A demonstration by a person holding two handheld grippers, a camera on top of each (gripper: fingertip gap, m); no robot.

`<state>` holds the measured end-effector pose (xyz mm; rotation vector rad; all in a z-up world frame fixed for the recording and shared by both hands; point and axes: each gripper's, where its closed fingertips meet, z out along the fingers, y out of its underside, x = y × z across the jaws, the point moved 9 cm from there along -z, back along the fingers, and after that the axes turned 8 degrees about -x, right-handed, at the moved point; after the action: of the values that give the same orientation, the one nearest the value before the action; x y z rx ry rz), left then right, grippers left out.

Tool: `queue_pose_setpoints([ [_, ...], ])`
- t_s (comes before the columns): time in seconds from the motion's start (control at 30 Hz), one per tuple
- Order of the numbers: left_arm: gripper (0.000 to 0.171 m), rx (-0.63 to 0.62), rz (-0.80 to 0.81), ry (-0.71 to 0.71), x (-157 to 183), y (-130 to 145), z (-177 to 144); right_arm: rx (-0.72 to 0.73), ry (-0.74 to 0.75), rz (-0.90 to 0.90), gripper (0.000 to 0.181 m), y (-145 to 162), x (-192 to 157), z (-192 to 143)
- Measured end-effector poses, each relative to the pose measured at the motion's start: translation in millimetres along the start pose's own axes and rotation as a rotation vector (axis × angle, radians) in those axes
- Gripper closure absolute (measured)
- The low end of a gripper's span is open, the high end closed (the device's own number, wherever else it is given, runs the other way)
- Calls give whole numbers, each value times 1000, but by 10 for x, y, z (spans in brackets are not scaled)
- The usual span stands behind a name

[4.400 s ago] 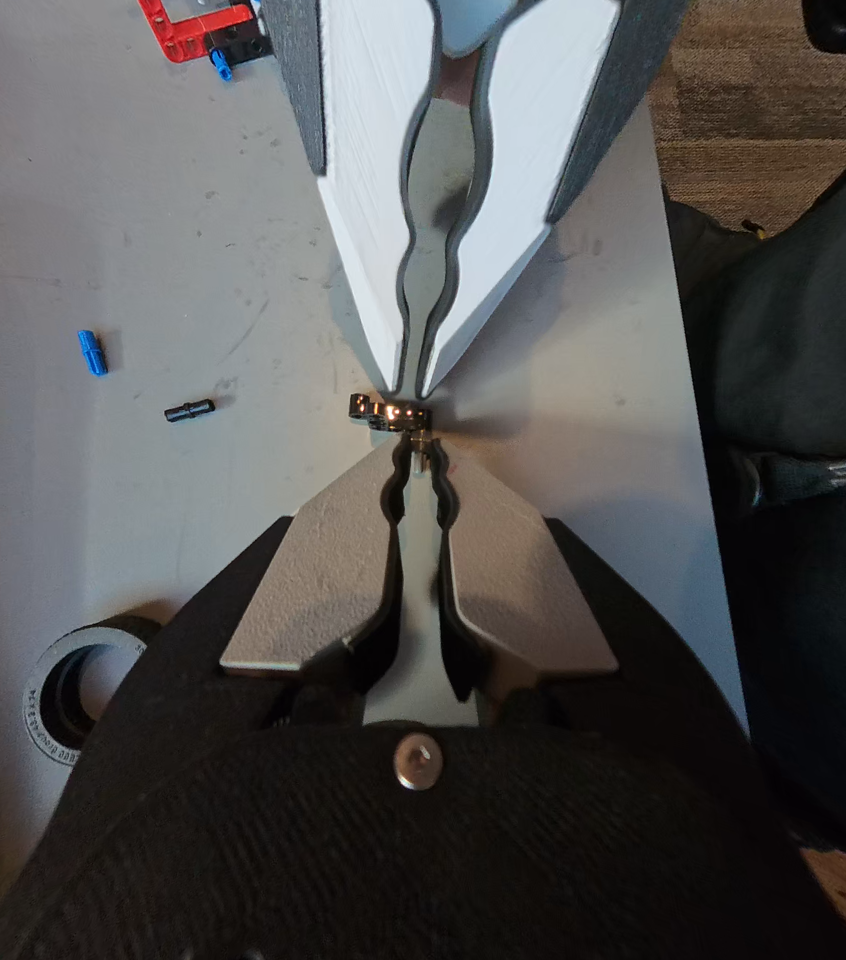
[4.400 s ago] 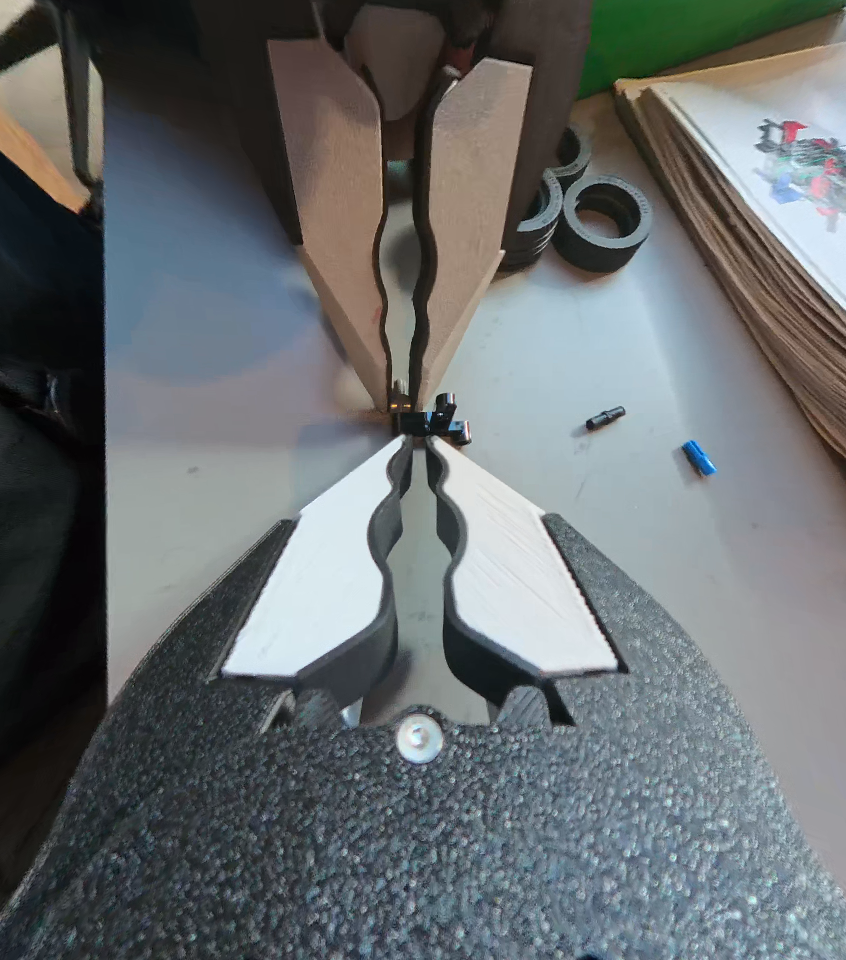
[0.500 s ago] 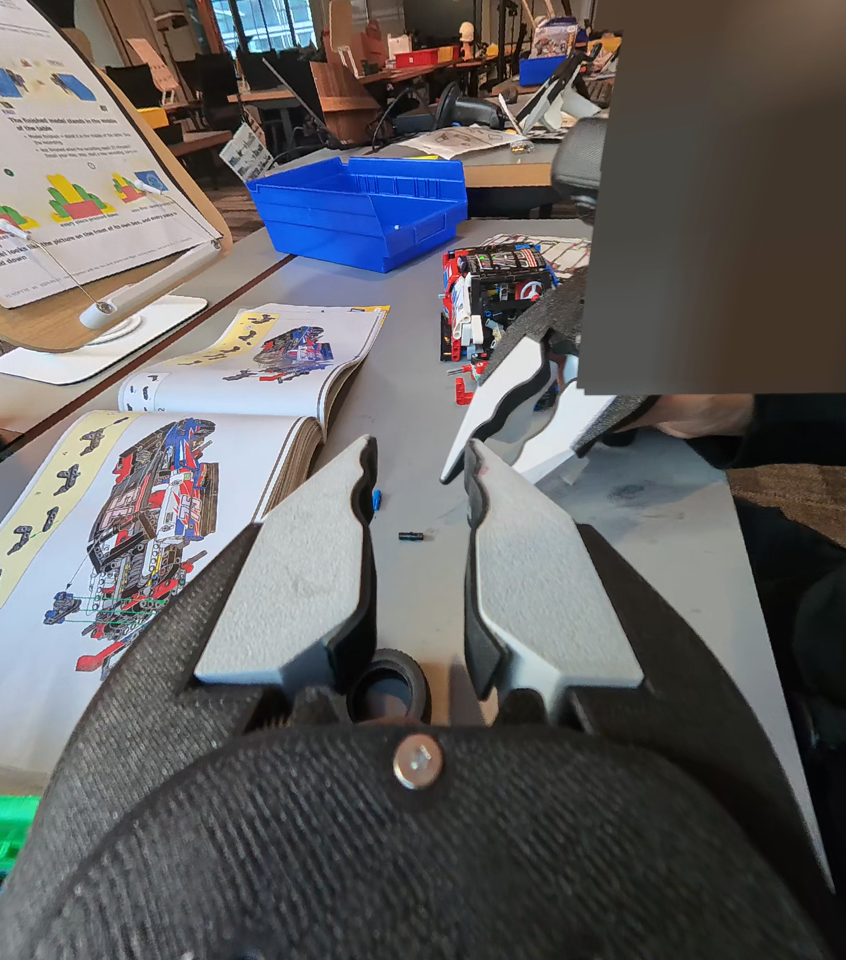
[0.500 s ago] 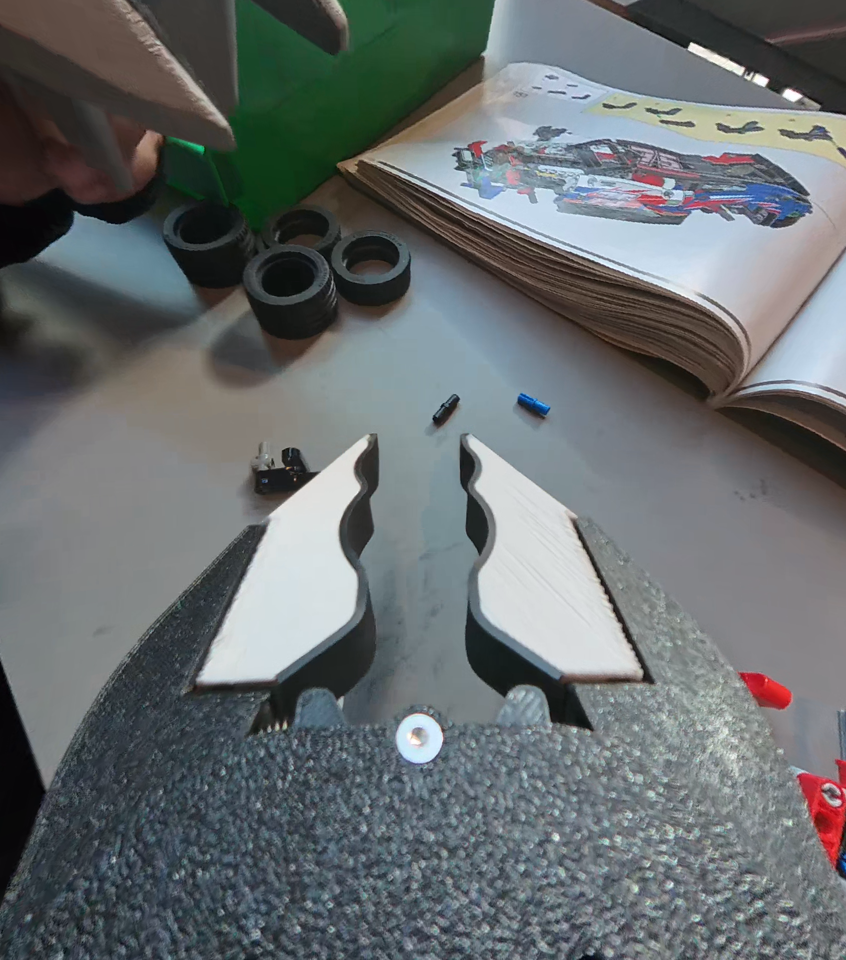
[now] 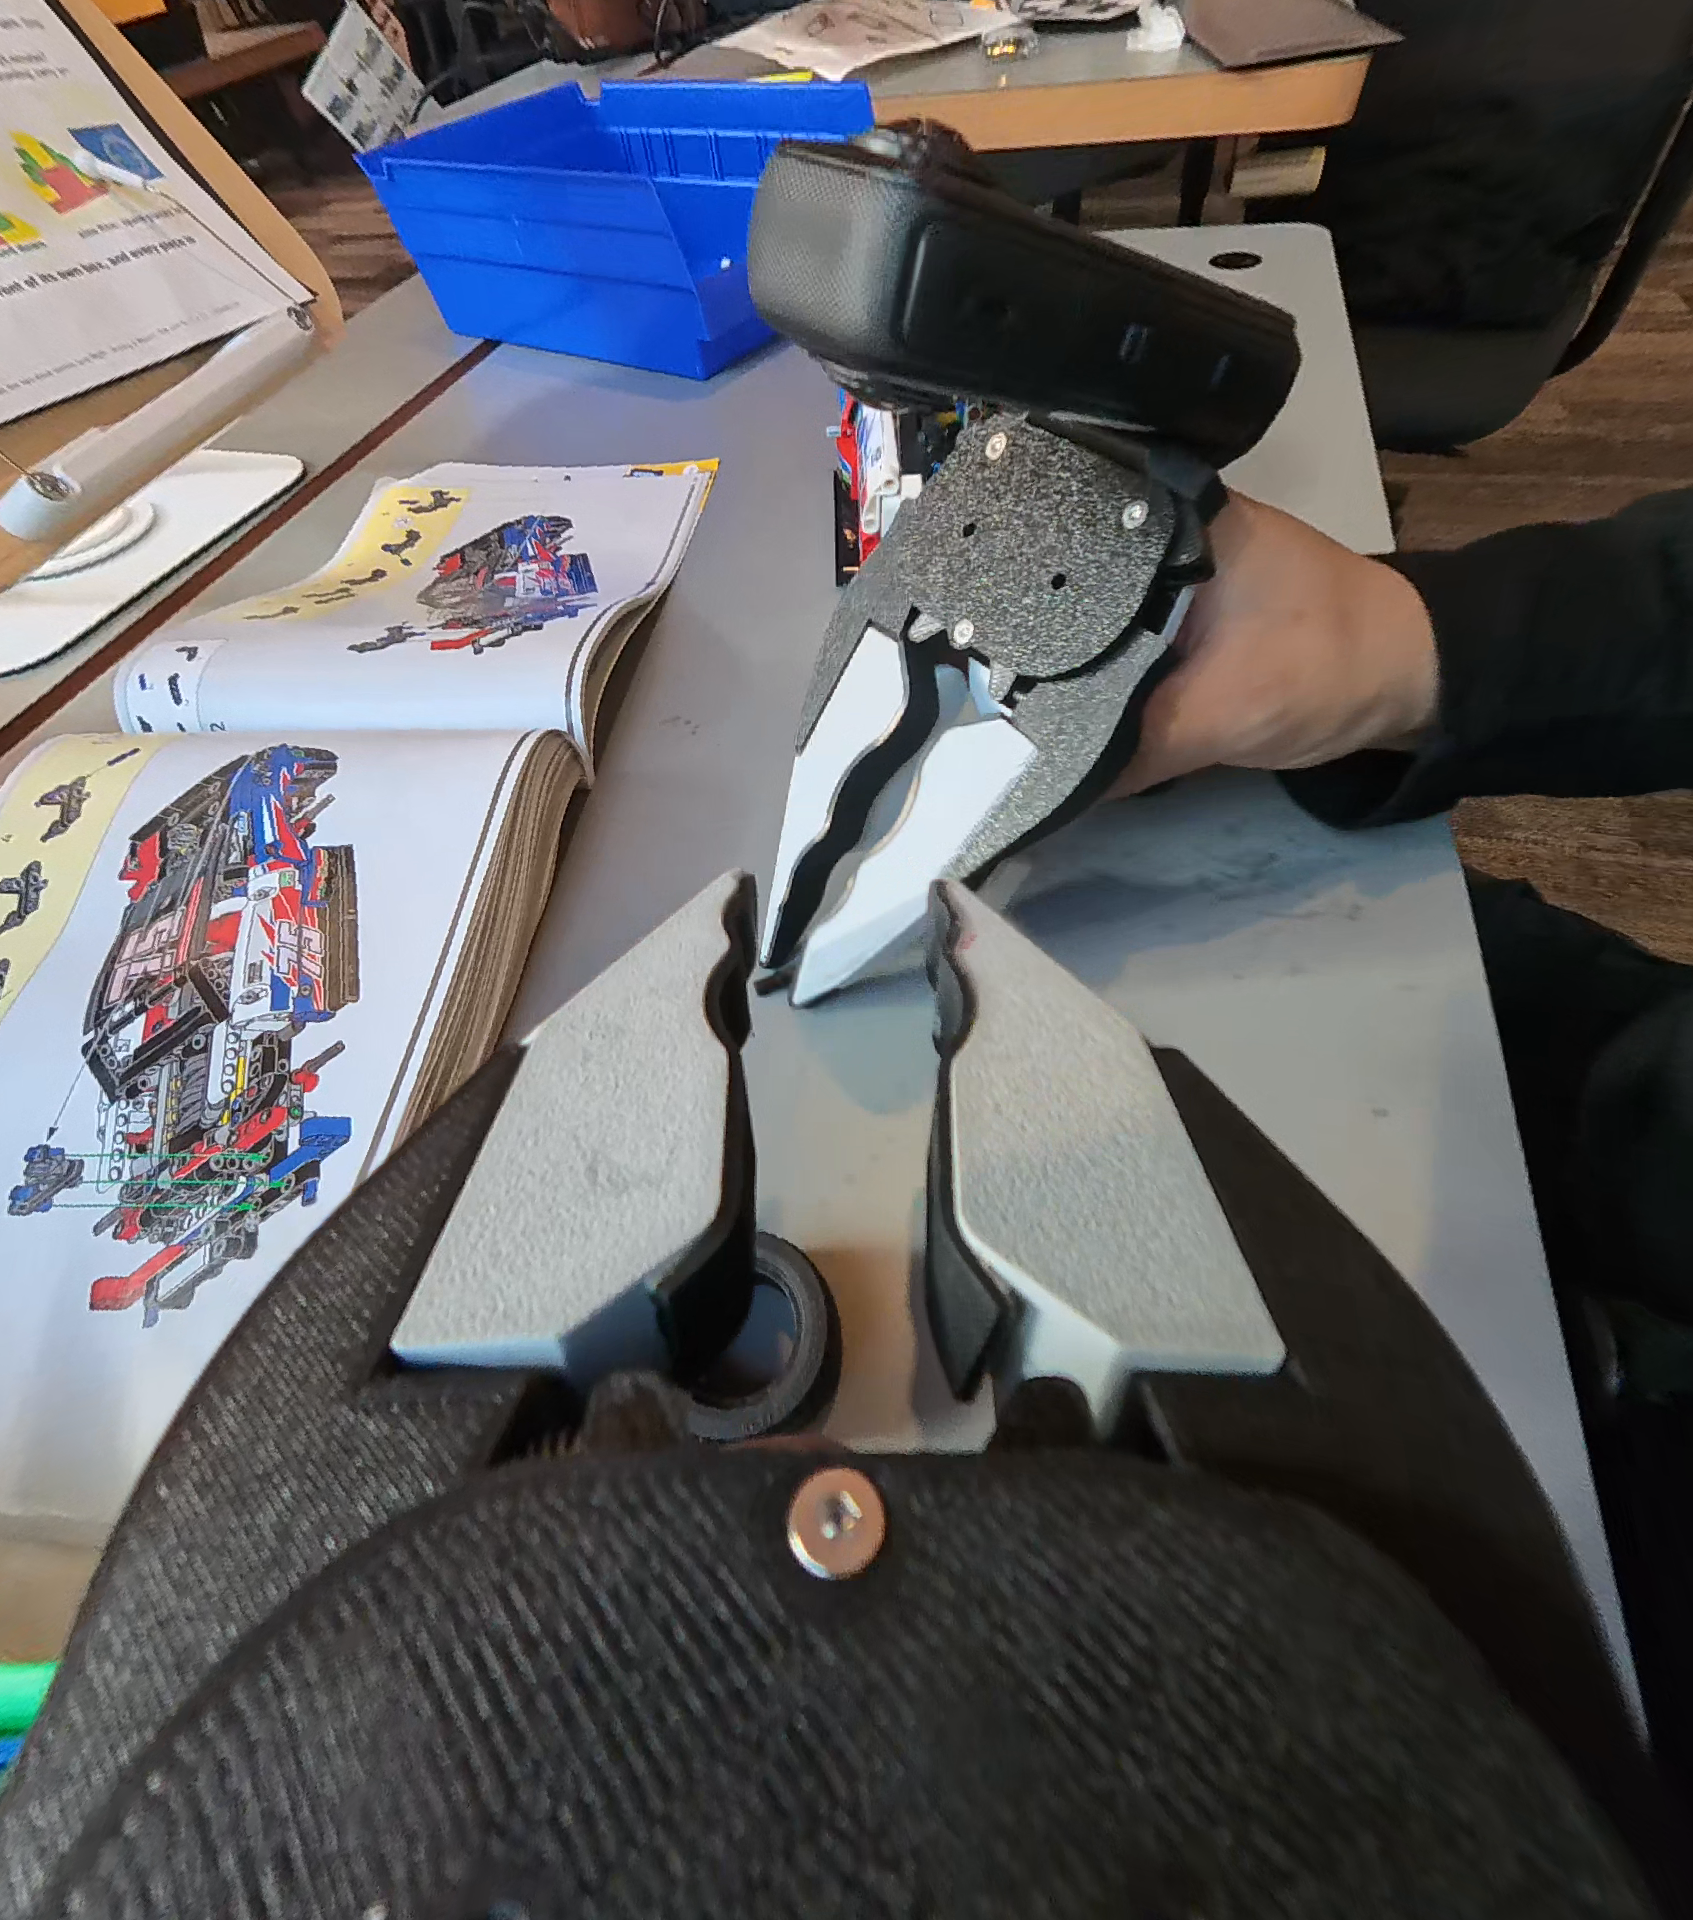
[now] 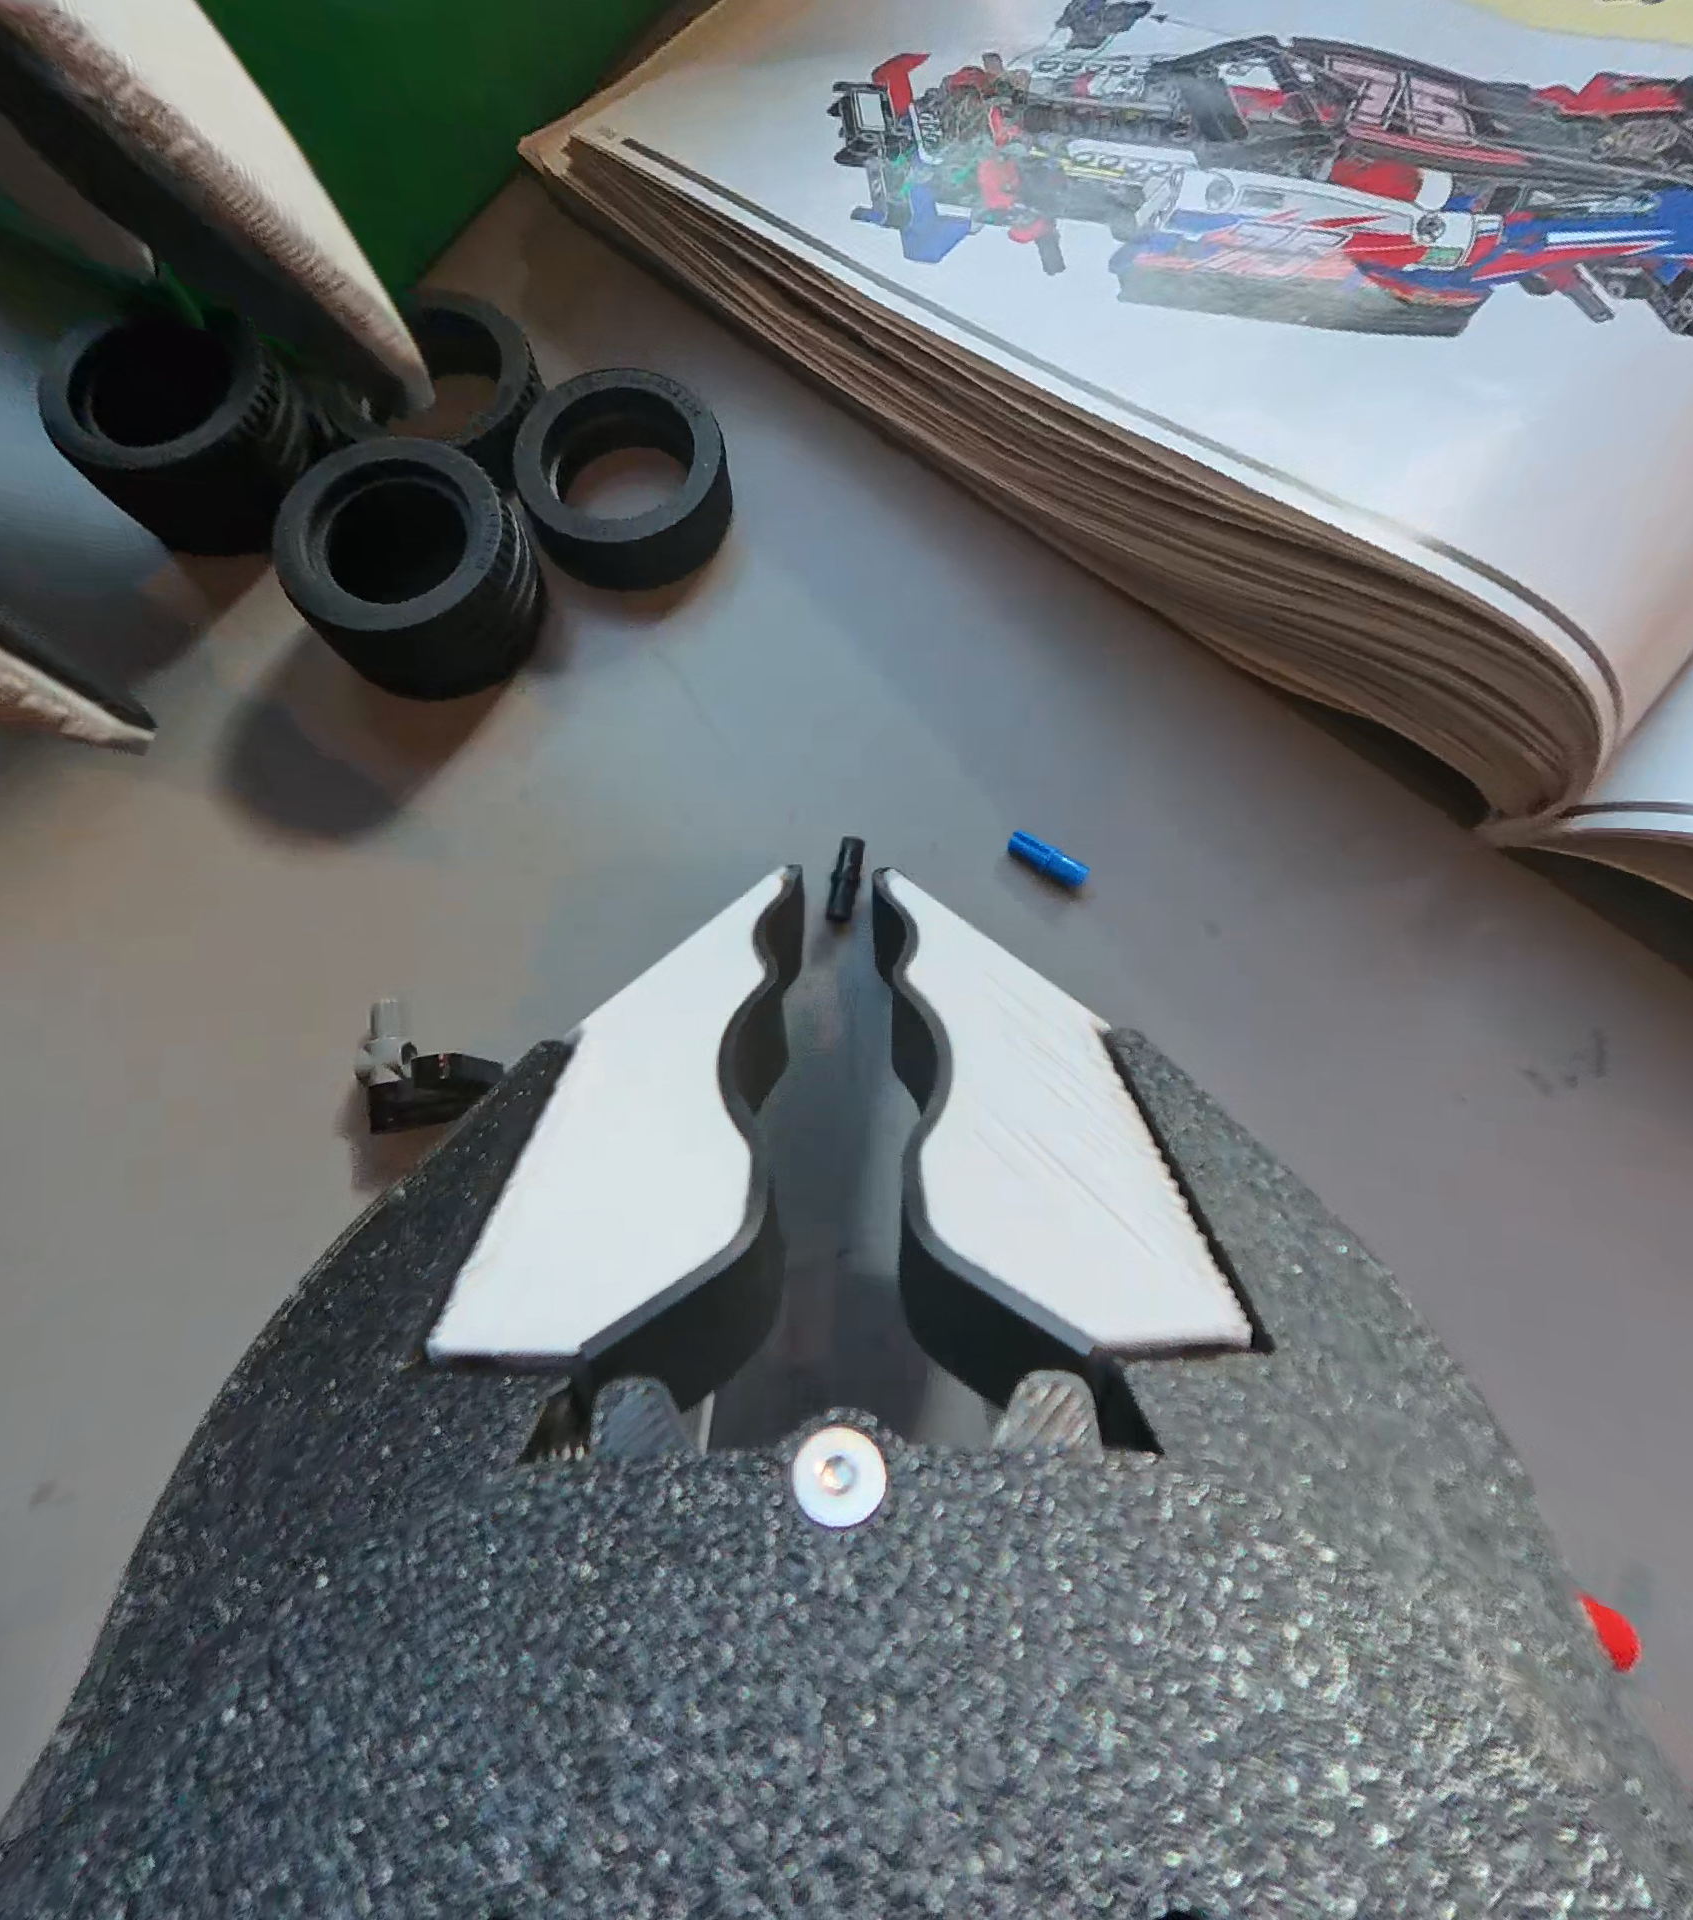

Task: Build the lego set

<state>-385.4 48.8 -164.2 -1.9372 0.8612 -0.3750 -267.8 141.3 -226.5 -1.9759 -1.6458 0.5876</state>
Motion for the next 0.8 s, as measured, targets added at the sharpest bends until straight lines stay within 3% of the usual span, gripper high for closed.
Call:
queue_pose_setpoints([
  [0.23,148,-85,-7,7,-10,67,64,73,-97,1,177,17,-24,-126],
  [0.43,153,-181,177,-48,113,125,153,110,-322,0,177,41,-137,-394],
  [0.57,154,-178,314,-36,277,130,196,114,-379,11,177,35,-172,-505],
  [0.8,158,-140,413,-54,365,119,183,113,-421,8,177,15,-233,-510],
])
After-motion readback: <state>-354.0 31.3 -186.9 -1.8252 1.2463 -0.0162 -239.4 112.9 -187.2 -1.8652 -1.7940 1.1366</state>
